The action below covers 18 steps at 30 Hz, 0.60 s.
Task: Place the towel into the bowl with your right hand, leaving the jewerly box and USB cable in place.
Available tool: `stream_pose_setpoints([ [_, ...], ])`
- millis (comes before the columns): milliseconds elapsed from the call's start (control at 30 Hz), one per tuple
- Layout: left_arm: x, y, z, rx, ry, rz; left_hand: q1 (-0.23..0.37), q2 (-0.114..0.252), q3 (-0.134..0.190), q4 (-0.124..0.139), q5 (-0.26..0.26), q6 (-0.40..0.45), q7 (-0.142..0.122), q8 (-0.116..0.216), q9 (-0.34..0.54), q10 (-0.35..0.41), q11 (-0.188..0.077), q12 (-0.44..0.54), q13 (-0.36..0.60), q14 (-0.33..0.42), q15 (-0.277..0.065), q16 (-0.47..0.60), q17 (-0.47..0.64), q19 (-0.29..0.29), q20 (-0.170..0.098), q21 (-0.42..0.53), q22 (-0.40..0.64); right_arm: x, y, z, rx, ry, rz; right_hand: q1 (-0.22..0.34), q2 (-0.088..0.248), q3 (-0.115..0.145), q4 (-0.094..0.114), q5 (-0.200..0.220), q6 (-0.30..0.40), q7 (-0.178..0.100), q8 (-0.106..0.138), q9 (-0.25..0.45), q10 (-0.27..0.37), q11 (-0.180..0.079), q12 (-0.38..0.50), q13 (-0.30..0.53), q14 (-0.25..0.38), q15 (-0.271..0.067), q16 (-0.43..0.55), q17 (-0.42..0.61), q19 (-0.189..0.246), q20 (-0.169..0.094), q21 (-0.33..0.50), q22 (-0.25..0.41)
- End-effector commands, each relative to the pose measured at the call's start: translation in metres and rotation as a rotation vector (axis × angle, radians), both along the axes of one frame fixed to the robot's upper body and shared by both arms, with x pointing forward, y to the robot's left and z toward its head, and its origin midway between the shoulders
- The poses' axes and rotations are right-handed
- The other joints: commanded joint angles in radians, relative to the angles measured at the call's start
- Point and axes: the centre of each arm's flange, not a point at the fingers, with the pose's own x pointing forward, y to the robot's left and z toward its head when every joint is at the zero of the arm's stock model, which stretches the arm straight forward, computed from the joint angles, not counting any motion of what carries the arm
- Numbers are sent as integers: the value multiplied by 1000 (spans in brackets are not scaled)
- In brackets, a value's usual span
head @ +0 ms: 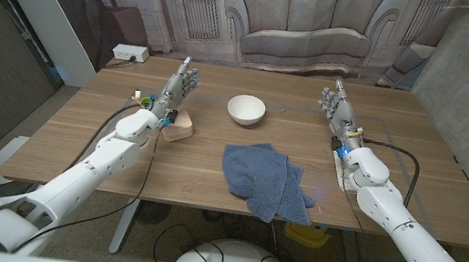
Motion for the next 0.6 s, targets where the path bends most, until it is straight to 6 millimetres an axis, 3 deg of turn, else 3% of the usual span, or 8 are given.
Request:
stream_pose_setpoints([
  [33,-2,-1,6,30,10,20,24,0,1,-11,6,18,1,6,5,28,-8,15,7,22,-1,11,4,31,-26,12,5,-14,2,2,-19,-40,28,7,6,4,-8,7,9,-1,4,1,10,6,6,3,11,2,4,4,9,-23,4,1],
  [200,-2,1,7,12,-4,8,47,10,7,-22,5,8,-7,0,6,-4,-1,1,10,-3,2,-2,5,10,-12,1,5,-15,4,1,-38,-34,38,10,8,5,-9,6,11,-2,4,1,15,5,7,3,15,0,5,4,13,-22,5,1],
  [600,3,1,17,20,-26,11,69,19,12,-33,2,3,-12,-5,6,-37,-6,-12,10,-28,-1,-10,5,-15,-7,-8,6,-18,7,0,-47,-43,61,16,11,6,-14,5,6,-5,1,1,22,2,7,3,25,-3,6,4,28,-22,8,1],
])
